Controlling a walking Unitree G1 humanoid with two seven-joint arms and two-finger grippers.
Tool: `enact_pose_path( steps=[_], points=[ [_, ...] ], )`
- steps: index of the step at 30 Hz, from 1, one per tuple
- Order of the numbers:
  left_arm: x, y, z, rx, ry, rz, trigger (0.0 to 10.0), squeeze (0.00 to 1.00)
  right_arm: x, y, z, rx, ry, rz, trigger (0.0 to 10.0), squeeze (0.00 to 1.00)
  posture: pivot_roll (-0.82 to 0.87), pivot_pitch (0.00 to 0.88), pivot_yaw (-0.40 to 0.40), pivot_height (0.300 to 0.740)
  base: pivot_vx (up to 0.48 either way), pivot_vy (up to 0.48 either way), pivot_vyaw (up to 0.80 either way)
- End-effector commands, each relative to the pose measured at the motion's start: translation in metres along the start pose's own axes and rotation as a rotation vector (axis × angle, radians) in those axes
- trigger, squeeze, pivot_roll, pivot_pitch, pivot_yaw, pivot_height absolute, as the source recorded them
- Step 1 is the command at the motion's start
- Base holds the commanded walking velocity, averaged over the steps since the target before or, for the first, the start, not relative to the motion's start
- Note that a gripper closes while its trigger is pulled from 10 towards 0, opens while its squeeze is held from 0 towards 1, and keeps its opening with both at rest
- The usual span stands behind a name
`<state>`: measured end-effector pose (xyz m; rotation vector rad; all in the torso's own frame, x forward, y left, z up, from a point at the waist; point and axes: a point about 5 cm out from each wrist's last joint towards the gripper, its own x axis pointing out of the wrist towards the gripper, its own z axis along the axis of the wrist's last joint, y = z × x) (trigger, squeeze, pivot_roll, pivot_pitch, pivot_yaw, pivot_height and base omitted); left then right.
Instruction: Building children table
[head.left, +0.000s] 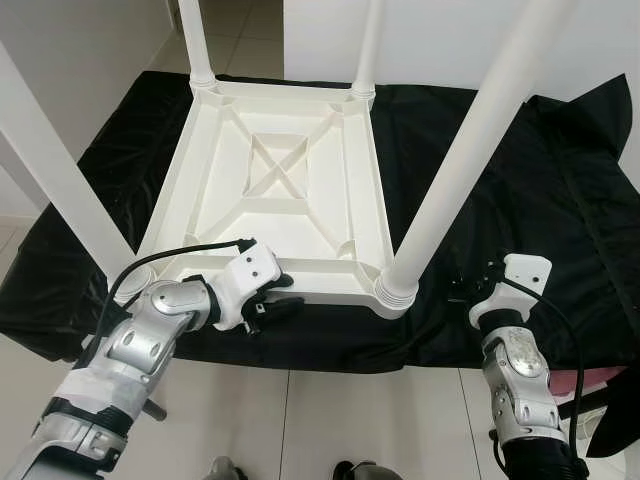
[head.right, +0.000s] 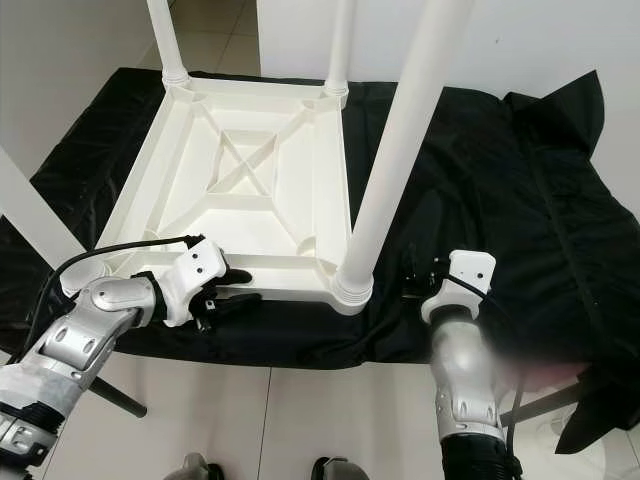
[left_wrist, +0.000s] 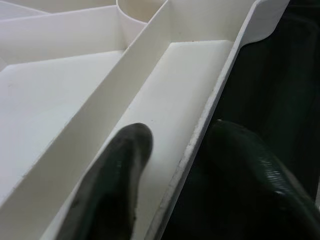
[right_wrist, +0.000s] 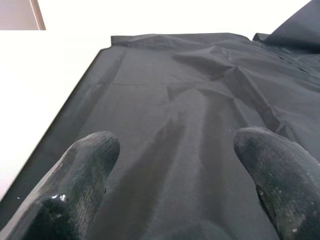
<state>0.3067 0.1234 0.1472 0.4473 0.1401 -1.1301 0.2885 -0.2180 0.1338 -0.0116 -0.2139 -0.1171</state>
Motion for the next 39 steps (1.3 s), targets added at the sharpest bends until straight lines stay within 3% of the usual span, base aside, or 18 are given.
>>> enact_pose_path(
  steps=[1, 2, 4, 6, 7, 9, 10, 11, 12, 19, 20, 21, 28, 32, 39],
  points=[
    [-0.005, 0.012, 0.003, 0.005, -0.008, 0.141, 10.0, 1.00, -0.006, -0.004, -0.001, 0.011, -0.001, 0.006, 10.0, 0.00, -0.03, 0.133, -0.006, 0.740, 0.000, 0.000, 0.00],
    [-0.010, 0.015, 0.006, 0.021, -0.022, 0.161, 10.0, 0.00, -0.008, -0.007, 0.002, 0.017, -0.007, 0.025, 10.0, 0.00, -0.03, 0.133, -0.006, 0.740, 0.000, 0.000, 0.00],
    [-0.010, 0.015, 0.006, 0.021, -0.022, 0.161, 10.0, 0.00, -0.008, -0.007, 0.002, 0.017, -0.007, 0.025, 10.0, 0.00, -0.03, 0.133, -0.006, 0.740, 0.000, 0.000, 0.00],
    [-0.018, 0.016, 0.016, -0.042, -0.113, 0.174, 10.0, 0.00, -0.012, -0.011, 0.006, 0.023, -0.012, 0.084, 10.0, 0.00, -0.03, 0.134, -0.005, 0.740, 0.000, 0.000, 0.00],
    [-0.018, 0.016, 0.016, -0.042, -0.113, 0.174, 10.0, 0.00, -0.012, -0.011, 0.006, 0.023, -0.012, 0.084, 10.0, 0.00, -0.03, 0.134, -0.005, 0.740, 0.000, 0.000, 0.00],
    [-0.024, 0.013, 0.020, -0.056, -0.170, 0.184, 10.0, 0.00, -0.017, -0.014, 0.009, 0.042, 0.002, 0.145, 10.0, 0.11, -0.03, 0.134, -0.006, 0.740, 0.000, 0.000, 0.00],
    [-0.024, 0.013, 0.020, -0.056, -0.170, 0.184, 10.0, 0.00, -0.017, -0.014, 0.009, 0.042, 0.002, 0.145, 10.0, 0.11, -0.03, 0.134, -0.006, 0.740, 0.000, 0.000, 0.00],
    [-0.025, 0.012, 0.021, -0.044, -0.179, 0.201, 10.0, 0.00, -0.019, -0.014, 0.009, 0.056, 0.011, 0.174, 10.0, 0.27, -0.03, 0.134, -0.006, 0.740, 0.000, 0.000, 0.00],
    [-0.028, 0.011, 0.019, -0.081, -0.189, 0.217, 10.0, 0.00, -0.021, -0.015, 0.011, 0.041, 0.014, 0.210, 10.0, 1.00, -0.04, 0.133, -0.008, 0.740, 0.000, 0.000, 0.00],
    [-0.040, 0.002, 0.019, -0.186, -0.244, 0.276, 10.0, 0.00, -0.033, -0.021, 0.019, 0.012, 0.037, 0.327, 10.0, 1.00, -0.04, 0.135, -0.011, 0.740, 0.000, 0.000, 0.00],
    [-0.044, -0.002, 0.019, -0.198, -0.250, 0.279, 10.0, 0.00, -0.036, -0.022, 0.022, 0.007, 0.051, 0.374, 10.0, 0.13, -0.04, 0.136, -0.011, 0.740, 0.000, 0.000, 0.00],
    [-0.047, -0.005, 0.019, -0.197, -0.248, 0.285, 10.0, 0.00, -0.038, -0.023, 0.023, 0.009, 0.062, 0.412, 10.0, 0.00, -0.04, 0.135, -0.011, 0.740, 0.000, 0.000, 0.00],
    [-0.064, -0.018, 0.026, -0.211, -0.275, 0.233, 10.0, 0.00, -0.048, -0.021, 0.038, -0.013, 0.110, 0.657, 10.0, 0.00, -0.04, 0.132, -0.007, 0.740, 0.000, 0.000, 0.00],
    [-0.066, -0.042, 0.027, -0.231, -0.220, 0.061, 10.0, 0.00, -0.048, -0.014, 0.046, -0.059, 0.141, 0.819, 10.0, 0.00, -0.03, 0.130, -0.012, 0.740, 0.000, 0.000, 0.00],
    [-0.064, -0.059, 0.029, -0.253, -0.204, -0.027, 10.0, 0.00, -0.040, -0.002, 0.048, -0.050, 0.136, 0.892, 10.0, 0.00, -0.03, 0.130, -0.014, 0.740, 0.000, 0.000, 0.00]
  ],
)
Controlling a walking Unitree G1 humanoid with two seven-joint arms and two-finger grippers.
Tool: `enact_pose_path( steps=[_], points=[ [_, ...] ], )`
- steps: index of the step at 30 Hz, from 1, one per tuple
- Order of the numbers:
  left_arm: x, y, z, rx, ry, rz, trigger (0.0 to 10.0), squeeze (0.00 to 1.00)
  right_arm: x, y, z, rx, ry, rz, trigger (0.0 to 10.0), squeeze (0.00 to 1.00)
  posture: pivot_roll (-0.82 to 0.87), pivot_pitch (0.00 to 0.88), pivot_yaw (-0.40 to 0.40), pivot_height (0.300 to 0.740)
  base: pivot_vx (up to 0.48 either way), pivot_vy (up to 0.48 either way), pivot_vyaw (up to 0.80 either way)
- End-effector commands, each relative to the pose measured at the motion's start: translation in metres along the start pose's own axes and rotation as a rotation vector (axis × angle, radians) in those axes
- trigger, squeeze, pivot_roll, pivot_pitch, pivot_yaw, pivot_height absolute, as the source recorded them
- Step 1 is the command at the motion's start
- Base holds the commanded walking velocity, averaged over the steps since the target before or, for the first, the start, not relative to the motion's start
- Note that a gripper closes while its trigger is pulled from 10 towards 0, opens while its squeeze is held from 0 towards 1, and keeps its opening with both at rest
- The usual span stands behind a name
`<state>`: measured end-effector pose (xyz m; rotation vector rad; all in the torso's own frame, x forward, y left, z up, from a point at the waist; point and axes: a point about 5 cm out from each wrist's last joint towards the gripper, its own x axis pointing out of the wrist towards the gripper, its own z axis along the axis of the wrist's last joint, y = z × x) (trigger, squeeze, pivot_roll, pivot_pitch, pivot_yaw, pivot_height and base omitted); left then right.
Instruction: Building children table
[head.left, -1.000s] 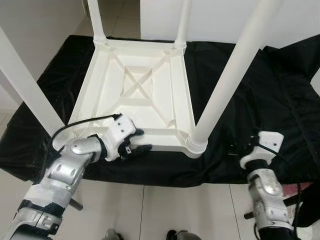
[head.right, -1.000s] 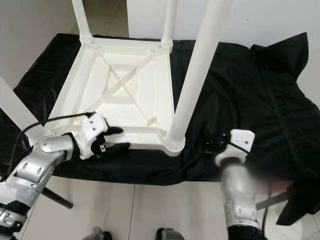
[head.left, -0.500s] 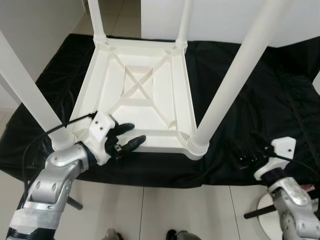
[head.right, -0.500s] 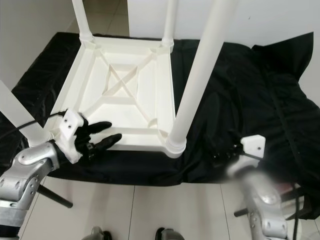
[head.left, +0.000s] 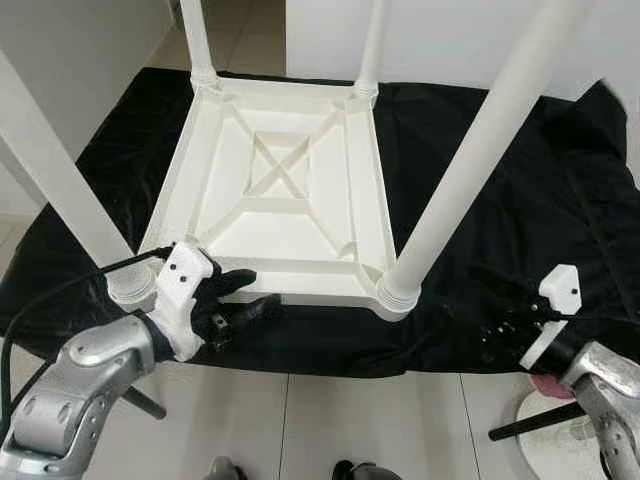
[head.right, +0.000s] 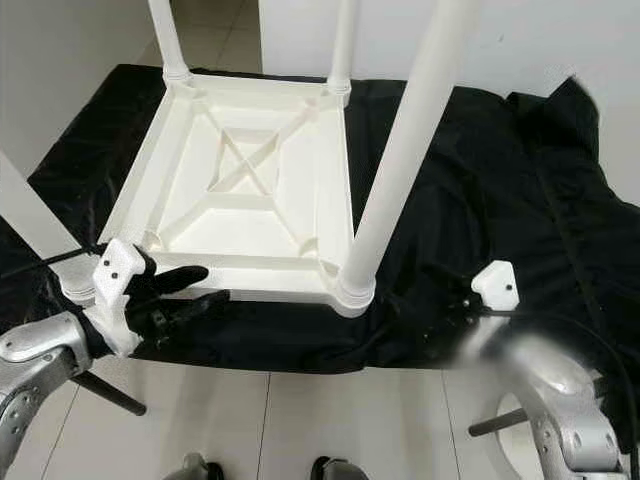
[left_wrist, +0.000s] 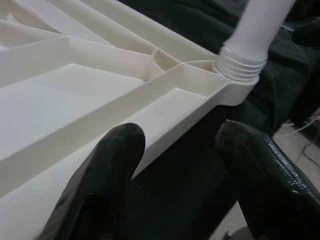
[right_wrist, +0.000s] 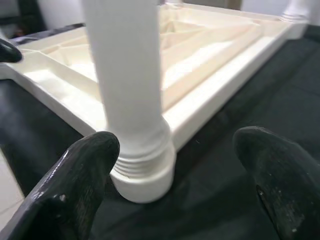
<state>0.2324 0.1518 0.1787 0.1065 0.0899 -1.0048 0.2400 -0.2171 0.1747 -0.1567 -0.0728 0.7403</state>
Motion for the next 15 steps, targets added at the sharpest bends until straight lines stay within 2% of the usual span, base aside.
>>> enact_pose_path(
  steps=[1, 4, 8, 9, 10, 12, 15],
  points=[
    [0.002, -0.014, 0.000, -0.006, 0.008, -0.167, 10.0, 0.00, 0.005, 0.004, -0.003, 0.023, 0.007, 0.034, 10.0, 0.00, -0.03, 0.130, -0.014, 0.740, 0.000, 0.000, 0.00],
    [0.005, -0.019, -0.002, -0.003, 0.017, -0.177, 10.0, 0.00, 0.016, 0.005, -0.003, 0.019, -0.009, 0.039, 10.0, 0.00, -0.02, 0.127, -0.015, 0.740, 0.000, 0.000, 0.00],
    [0.007, -0.021, -0.002, 0.001, 0.014, -0.171, 10.0, 0.00, 0.022, 0.007, -0.003, 0.020, -0.023, 0.044, 10.0, 0.00, -0.02, 0.127, -0.015, 0.740, 0.000, 0.000, 0.00],
    [0.011, -0.023, -0.001, -0.003, 0.001, -0.150, 10.0, 0.00, 0.033, 0.009, -0.004, 0.028, -0.038, 0.042, 10.0, 0.00, -0.02, 0.123, -0.016, 0.740, 0.000, 0.000, 0.00],
    [0.011, -0.023, -0.001, -0.003, 0.001, -0.150, 10.0, 0.00, 0.033, 0.009, -0.004, 0.028, -0.038, 0.042, 10.0, 0.00, -0.02, 0.123, -0.016, 0.740, 0.000, 0.000, 0.00],
    [0.020, -0.027, 0.001, -0.016, -0.025, -0.110, 10.0, 0.00, 0.054, 0.018, -0.008, 0.051, -0.067, 0.043, 10.0, 0.00, -0.01, 0.121, -0.018, 0.740, 0.000, 0.000, 0.00],
    [0.023, -0.028, 0.002, -0.022, -0.031, -0.100, 10.0, 0.00, 0.060, 0.020, -0.009, 0.058, -0.075, 0.044, 10.0, 0.00, -0.01, 0.121, -0.018, 0.740, 0.000, 0.000, 0.00]
  ],
)
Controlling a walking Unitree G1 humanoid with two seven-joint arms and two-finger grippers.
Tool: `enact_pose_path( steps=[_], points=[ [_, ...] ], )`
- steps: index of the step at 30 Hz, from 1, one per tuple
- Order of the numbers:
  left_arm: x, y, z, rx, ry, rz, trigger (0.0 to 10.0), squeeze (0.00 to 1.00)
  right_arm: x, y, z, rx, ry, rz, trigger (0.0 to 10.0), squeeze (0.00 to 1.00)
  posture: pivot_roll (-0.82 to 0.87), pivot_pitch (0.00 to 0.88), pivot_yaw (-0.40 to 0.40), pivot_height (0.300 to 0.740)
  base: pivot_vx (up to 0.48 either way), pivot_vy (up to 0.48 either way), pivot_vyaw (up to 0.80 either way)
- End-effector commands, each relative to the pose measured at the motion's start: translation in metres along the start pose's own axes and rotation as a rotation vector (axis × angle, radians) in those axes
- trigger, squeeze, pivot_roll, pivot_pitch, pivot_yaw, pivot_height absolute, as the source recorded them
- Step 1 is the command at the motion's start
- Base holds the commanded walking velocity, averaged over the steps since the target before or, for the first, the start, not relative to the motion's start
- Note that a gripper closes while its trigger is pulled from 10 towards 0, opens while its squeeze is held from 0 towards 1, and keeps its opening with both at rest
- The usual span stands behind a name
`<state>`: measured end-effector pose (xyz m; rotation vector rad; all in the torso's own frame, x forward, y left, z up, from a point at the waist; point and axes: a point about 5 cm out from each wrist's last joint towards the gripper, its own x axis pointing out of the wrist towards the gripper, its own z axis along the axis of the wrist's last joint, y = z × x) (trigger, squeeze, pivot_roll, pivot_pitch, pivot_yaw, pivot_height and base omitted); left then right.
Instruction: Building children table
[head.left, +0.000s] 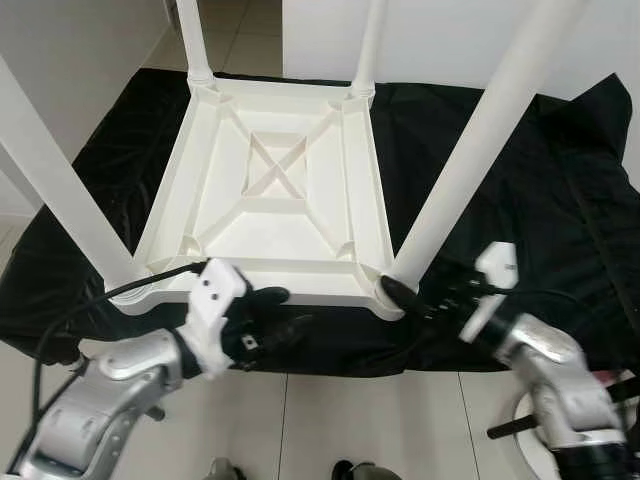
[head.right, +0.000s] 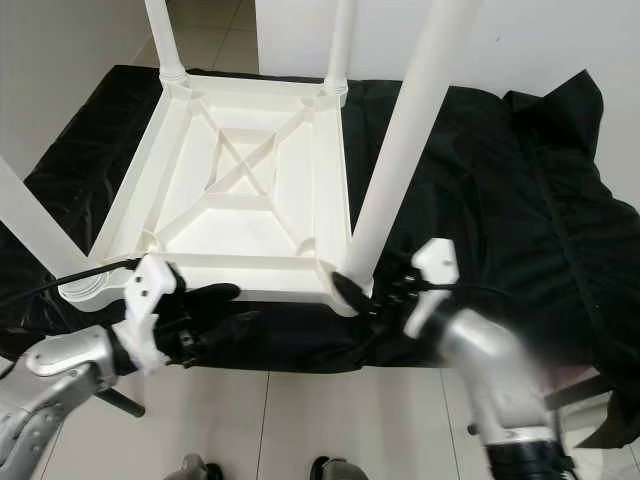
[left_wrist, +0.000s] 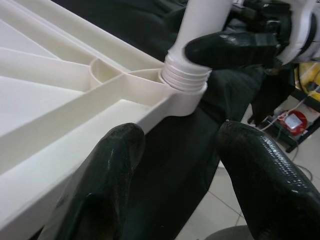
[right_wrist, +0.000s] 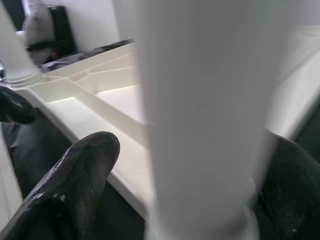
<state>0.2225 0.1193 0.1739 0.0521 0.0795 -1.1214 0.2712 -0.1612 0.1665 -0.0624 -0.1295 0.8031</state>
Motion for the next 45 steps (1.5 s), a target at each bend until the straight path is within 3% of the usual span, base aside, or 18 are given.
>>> enact_pose_path(
  steps=[1, 5, 10, 13, 17, 18, 20, 24, 33, 36, 37, 38, 39, 40, 45],
  points=[
    [0.003, -0.003, 0.003, 0.014, -0.004, 0.020, 10.0, 0.00, 0.002, -0.001, -0.005, -0.009, 0.011, -0.016, 10.0, 0.00, -0.01, 0.120, -0.019, 0.740, 0.000, 0.000, 0.00],
    [0.025, 0.003, 0.006, 0.039, -0.053, 0.155, 10.0, 0.00, 0.019, -0.006, -0.009, -0.018, 0.001, -0.050, 10.0, 0.00, -0.01, 0.111, -0.026, 0.740, 0.000, 0.000, 0.00],
    [0.045, 0.004, 0.011, 0.030, -0.102, 0.270, 10.0, 0.00, 0.022, -0.017, -0.006, -0.063, -0.008, -0.102, 10.0, 0.00, 0.00, 0.100, -0.034, 0.740, 0.000, 0.000, 0.00],
    [0.054, 0.002, 0.013, 0.045, -0.128, 0.271, 10.0, 0.00, 0.020, -0.023, -0.005, -0.087, -0.007, -0.131, 10.0, 0.00, 0.00, 0.098, -0.036, 0.740, 0.000, 0.000, 0.00],
    [0.060, 0.001, 0.011, 0.065, -0.120, 0.249, 10.0, 0.00, 0.020, -0.028, -0.006, -0.102, -0.002, -0.147, 9.6, 0.00, -0.01, 0.092, -0.039, 0.740, 0.000, 0.000, 0.00],
    [0.063, 0.001, 0.010, 0.072, -0.110, 0.236, 10.0, 0.00, 0.018, -0.030, -0.006, -0.109, 0.004, -0.147, 8.1, 0.00, -0.01, 0.091, -0.039, 0.740, 0.000, 0.000, 0.00],
    [0.064, 0.001, 0.010, 0.085, -0.111, 0.231, 10.0, 0.00, 0.017, -0.032, -0.006, -0.117, 0.007, -0.152, 7.8, 0.00, -0.01, 0.091, -0.040, 0.740, 0.000, 0.000, 0.00],
    [0.063, 0.002, 0.005, 0.152, -0.086, 0.216, 10.0, 0.00, 0.010, -0.039, -0.009, -0.136, 0.023, -0.172, 8.0, 0.00, -0.02, 0.090, -0.038, 0.740, 0.000, 0.000, 0.00],
    [0.062, 0.001, 0.001, 0.185, -0.072, 0.190, 10.0, 0.00, 0.001, -0.050, -0.015, -0.120, 0.031, -0.254, 8.7, 0.00, -0.03, 0.090, -0.035, 0.740, 0.000, 0.000, 0.00],
    [0.065, -0.001, 0.001, 0.200, -0.076, 0.165, 10.0, 0.00, 0.000, -0.047, -0.019, -0.125, 0.036, -0.250, 4.9, 0.00, -0.03, 0.092, -0.034, 0.740, 0.000, 0.000, 0.00],
    [0.065, -0.001, 0.001, 0.200, -0.076, 0.165, 10.0, 0.00, 0.000, -0.047, -0.019, -0.125, 0.036, -0.250, 4.9, 0.00, -0.03, 0.092, -0.034, 0.740, 0.000, 0.000, 0.00],
    [0.065, -0.002, 0.001, 0.201, -0.078, 0.160, 10.0, 0.00, -0.002, -0.049, -0.020, -0.127, 0.037, -0.258, 3.5, 0.00, -0.03, 0.093, -0.033, 0.740, 0.000, 0.000, 0.00],
    [0.066, -0.003, 0.001, 0.204, -0.078, 0.158, 10.0, 0.00, -0.003, -0.051, -0.020, -0.128, 0.035, -0.271, 0.9, 0.00, -0.03, 0.095, -0.032, 0.740, 0.000, 0.000, 0.00],
    [0.066, -0.003, 0.001, 0.209, -0.077, 0.155, 10.0, 0.00, -0.004, -0.052, -0.020, -0.124, 0.032, -0.282, 0.0, 0.00, -0.03, 0.096, -0.034, 0.740, 0.000, 0.000, 0.00],
    [0.069, -0.005, 0.001, 0.218, -0.081, 0.155, 10.0, 0.00, -0.006, -0.052, -0.021, -0.114, 0.030, -0.295, 0.0, 0.00, -0.03, 0.099, -0.035, 0.740, 0.000, 0.000, 0.00]
  ],
)
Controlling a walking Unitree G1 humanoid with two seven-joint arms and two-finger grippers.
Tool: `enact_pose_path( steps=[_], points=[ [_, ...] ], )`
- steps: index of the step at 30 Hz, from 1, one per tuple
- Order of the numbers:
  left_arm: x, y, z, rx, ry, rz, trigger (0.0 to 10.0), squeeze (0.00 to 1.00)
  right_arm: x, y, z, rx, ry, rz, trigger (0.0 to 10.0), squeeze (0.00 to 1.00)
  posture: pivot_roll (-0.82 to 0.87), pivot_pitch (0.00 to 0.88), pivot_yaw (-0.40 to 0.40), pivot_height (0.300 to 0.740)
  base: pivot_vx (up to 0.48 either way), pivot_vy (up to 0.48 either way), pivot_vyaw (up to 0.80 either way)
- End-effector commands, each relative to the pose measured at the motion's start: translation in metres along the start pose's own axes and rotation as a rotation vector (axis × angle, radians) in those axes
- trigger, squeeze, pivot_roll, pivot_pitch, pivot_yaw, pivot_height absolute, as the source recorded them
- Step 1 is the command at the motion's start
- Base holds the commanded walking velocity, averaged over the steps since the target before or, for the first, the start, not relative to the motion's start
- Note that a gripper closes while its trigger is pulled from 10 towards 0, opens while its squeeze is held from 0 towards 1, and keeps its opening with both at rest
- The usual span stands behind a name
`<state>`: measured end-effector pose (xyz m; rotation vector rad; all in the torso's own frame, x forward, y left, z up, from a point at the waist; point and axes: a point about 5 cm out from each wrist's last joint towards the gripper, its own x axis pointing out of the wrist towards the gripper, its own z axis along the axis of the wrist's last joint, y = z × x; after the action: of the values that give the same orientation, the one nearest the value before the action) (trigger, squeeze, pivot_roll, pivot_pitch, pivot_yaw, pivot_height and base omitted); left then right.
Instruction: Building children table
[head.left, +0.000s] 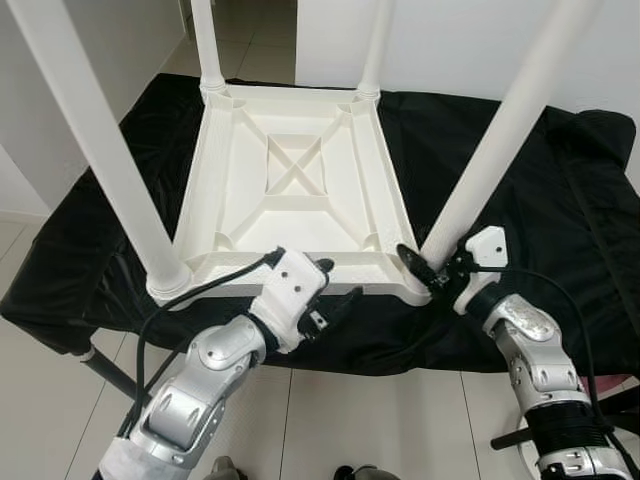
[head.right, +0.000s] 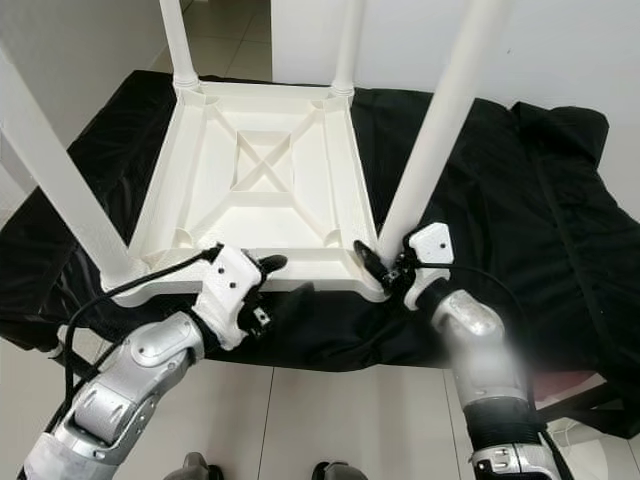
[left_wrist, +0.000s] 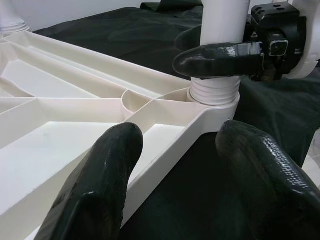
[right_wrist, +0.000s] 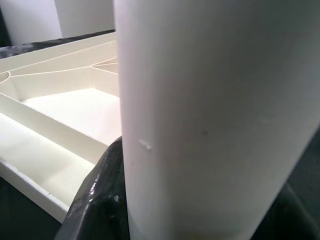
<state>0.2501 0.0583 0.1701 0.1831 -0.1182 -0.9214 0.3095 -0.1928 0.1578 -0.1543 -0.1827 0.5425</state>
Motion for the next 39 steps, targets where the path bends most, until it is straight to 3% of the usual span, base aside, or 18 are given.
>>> enact_pose_path(
  steps=[1, 8, 9, 14, 18, 24, 27, 31, 37, 38, 39],
  points=[
    [0.001, -0.004, -0.001, 0.017, 0.004, -0.053, 10.0, 0.00, -0.007, -0.005, -0.007, 0.001, 0.034, -0.040, 0.0, 0.00, -0.03, 0.099, -0.035, 0.740, 0.000, 0.000, 0.00],
    [0.003, -0.004, -0.002, 0.024, -0.004, -0.042, 10.0, 0.00, -0.008, -0.002, -0.006, 0.014, 0.027, -0.107, 0.0, 0.00, -0.03, 0.103, -0.042, 0.740, 0.000, 0.000, 0.00],
    [0.003, -0.004, -0.002, 0.027, -0.003, -0.040, 10.0, 0.00, -0.007, -0.003, -0.006, 0.018, 0.025, -0.122, 10.0, 0.00, -0.03, 0.107, -0.044, 0.740, 0.000, 0.000, 0.00],
    [0.004, -0.004, -0.003, 0.036, 0.009, -0.007, 10.0, 0.00, -0.003, 0.000, 0.003, 0.059, 0.030, -0.363, 10.0, 0.00, -0.03, 0.117, -0.047, 0.740, 0.000, 0.000, 0.00],
    [0.004, -0.004, -0.004, 0.029, 0.019, 0.001, 10.0, 0.00, -0.003, 0.004, 0.003, 0.076, 0.035, -0.428, 10.0, 0.00, -0.03, 0.118, -0.046, 0.740, 0.000, 0.000, 0.00],
    [0.007, -0.001, -0.006, -0.021, 0.038, 0.023, 10.0, 0.00, -0.003, 0.033, -0.006, 0.176, 0.093, -0.701, 10.0, 0.00, -0.04, 0.110, -0.033, 0.740, 0.000, 0.000, 0.00],
    [0.008, 0.000, -0.006, -0.017, 0.033, 0.024, 10.0, 0.00, -0.003, 0.039, -0.009, 0.193, 0.109, -0.744, 10.0, 0.00, -0.04, 0.101, -0.026, 0.740, 0.000, 0.000, 0.00],
    [0.012, 0.003, -0.005, -0.023, 0.021, 0.042, 10.0, 0.00, 0.001, 0.060, -0.014, 0.213, 0.143, -0.850, 10.0, 0.00, -0.05, 0.083, -0.012, 0.740, 0.000, 0.000, 0.00],
    [0.015, 0.005, -0.003, -0.028, 0.013, 0.051, 10.0, 0.00, 0.004, 0.065, -0.010, 0.222, 0.111, -0.814, 10.0, 0.00, -0.06, 0.063, 0.001, 0.740, 0.000, 0.000, 0.00],
    [0.016, 0.005, -0.002, -0.025, 0.009, 0.046, 10.0, 0.00, 0.004, 0.063, -0.005, 0.224, 0.077, -0.786, 10.0, 0.56, -0.06, 0.056, 0.002, 0.740, 0.000, 0.000, 0.00],
    [0.017, 0.006, -0.002, -0.020, 0.007, 0.044, 10.0, 0.00, 0.003, 0.060, -0.004, 0.219, 0.067, -0.777, 10.0, 1.00, -0.07, 0.051, 0.006, 0.740, 0.000, 0.000, 0.00]
  ],
)
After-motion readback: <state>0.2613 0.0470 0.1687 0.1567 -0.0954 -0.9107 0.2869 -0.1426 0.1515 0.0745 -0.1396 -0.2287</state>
